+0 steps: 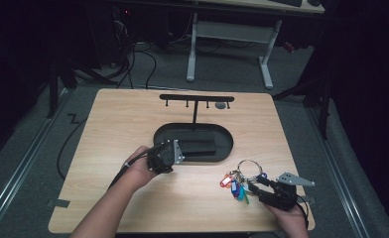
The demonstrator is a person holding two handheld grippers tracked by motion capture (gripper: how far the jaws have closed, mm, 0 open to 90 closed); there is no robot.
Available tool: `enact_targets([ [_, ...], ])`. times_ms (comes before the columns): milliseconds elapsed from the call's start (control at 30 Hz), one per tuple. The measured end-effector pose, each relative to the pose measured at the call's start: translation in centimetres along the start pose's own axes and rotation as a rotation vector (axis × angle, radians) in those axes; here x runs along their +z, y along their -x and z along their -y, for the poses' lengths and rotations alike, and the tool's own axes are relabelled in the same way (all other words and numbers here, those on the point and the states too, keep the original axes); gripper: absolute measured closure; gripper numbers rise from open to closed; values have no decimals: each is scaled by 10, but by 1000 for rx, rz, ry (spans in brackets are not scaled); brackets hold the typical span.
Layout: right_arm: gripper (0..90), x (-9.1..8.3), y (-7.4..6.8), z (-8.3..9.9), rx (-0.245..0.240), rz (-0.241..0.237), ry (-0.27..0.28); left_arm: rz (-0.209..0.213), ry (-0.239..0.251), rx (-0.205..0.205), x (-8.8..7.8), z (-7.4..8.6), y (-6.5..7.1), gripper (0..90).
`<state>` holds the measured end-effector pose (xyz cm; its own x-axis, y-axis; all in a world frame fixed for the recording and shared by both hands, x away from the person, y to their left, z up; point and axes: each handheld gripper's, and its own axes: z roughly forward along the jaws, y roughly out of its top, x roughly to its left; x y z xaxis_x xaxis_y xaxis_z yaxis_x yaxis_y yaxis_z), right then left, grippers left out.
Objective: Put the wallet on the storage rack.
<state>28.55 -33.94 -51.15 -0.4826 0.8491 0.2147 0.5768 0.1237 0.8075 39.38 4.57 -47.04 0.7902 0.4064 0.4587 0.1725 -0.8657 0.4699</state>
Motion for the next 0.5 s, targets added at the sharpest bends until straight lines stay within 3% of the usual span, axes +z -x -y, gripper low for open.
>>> enact_targets([
  [100,439,0,0,0,-12,-10,-1,36,4,-71,-4,15,4,486],
  [367,437,2,-3,0,-28,-22,-23,92,34,-203,-12,61,21,481],
  [433,438,2,-3,1,-30,-27,-27,114,57,-255,-17,75,25,484],
  [500,452,2,-3,1,-27,-30,-29,116,82,-278,-22,85,30,504],
])
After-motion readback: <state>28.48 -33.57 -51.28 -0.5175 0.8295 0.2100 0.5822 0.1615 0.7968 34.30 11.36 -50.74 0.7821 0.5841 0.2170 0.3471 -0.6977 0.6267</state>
